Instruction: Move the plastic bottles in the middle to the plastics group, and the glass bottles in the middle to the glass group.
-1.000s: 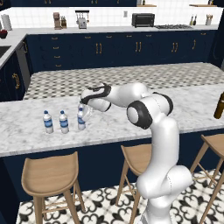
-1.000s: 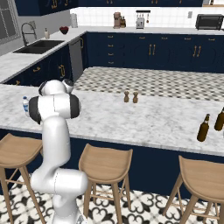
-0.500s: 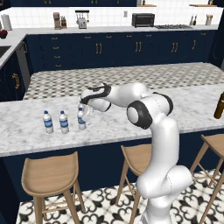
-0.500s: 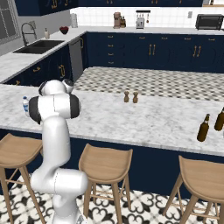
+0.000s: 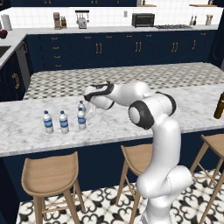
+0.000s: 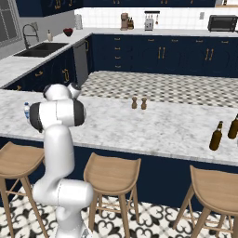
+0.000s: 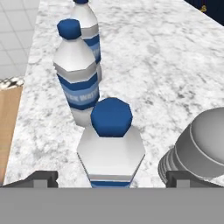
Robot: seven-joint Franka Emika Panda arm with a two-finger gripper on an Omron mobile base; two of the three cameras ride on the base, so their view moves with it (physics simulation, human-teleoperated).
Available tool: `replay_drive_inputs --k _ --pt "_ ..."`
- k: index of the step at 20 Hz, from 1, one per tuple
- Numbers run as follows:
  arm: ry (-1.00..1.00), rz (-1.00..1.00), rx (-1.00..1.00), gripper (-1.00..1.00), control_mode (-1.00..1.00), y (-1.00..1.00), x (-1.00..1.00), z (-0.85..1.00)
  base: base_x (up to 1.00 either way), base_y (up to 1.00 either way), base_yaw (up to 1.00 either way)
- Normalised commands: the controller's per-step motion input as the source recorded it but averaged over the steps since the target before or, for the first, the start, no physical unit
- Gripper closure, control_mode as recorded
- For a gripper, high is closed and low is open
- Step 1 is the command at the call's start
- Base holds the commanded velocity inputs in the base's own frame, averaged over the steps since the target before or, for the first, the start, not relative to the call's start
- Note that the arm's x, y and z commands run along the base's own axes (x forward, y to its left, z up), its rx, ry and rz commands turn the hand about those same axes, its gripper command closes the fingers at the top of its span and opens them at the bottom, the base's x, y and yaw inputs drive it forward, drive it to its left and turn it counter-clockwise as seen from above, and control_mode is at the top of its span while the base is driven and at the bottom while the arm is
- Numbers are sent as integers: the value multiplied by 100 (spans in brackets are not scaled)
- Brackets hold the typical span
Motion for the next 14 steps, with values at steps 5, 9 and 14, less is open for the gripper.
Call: replay_drive_inputs --k 5,9,14 --pt "0 0 3 -100 -100 0 -17 19 0 0 0" --pt "7 0 2 -100 -100 -17 -25 42 0 0 0" --pt "24 -7 0 -100 -100 -21 -37 55 0 0 0"
